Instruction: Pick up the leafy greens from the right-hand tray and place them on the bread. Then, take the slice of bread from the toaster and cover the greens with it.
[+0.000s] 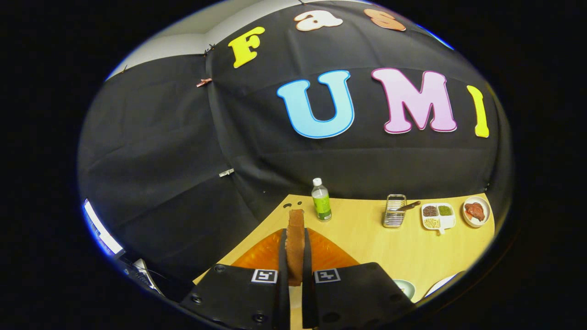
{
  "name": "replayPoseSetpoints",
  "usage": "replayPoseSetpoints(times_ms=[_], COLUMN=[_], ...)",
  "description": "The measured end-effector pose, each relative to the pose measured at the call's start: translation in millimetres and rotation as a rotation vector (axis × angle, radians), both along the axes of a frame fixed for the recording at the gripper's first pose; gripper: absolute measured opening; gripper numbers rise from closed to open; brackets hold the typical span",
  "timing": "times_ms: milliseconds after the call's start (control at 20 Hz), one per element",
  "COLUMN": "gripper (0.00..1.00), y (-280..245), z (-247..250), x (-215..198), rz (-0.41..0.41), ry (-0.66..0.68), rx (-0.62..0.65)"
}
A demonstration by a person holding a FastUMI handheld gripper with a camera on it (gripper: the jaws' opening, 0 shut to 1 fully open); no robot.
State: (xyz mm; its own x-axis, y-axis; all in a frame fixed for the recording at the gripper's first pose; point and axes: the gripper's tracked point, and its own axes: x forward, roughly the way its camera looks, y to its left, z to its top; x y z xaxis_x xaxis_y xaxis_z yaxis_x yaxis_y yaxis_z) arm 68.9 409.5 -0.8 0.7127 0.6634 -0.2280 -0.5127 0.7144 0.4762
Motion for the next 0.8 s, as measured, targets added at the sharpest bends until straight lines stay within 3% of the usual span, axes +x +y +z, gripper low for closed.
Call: replayPoseSetpoints(times_ms=[450, 800], gripper=[0.14, 0.15], y=[-123.6, -143.1], z=[-79.0, -157.9], x=[-2.7, -16.9], rz=[-0.166, -0.217], ry=[0.066, 0.192], rx=[-0.106, -0.108])
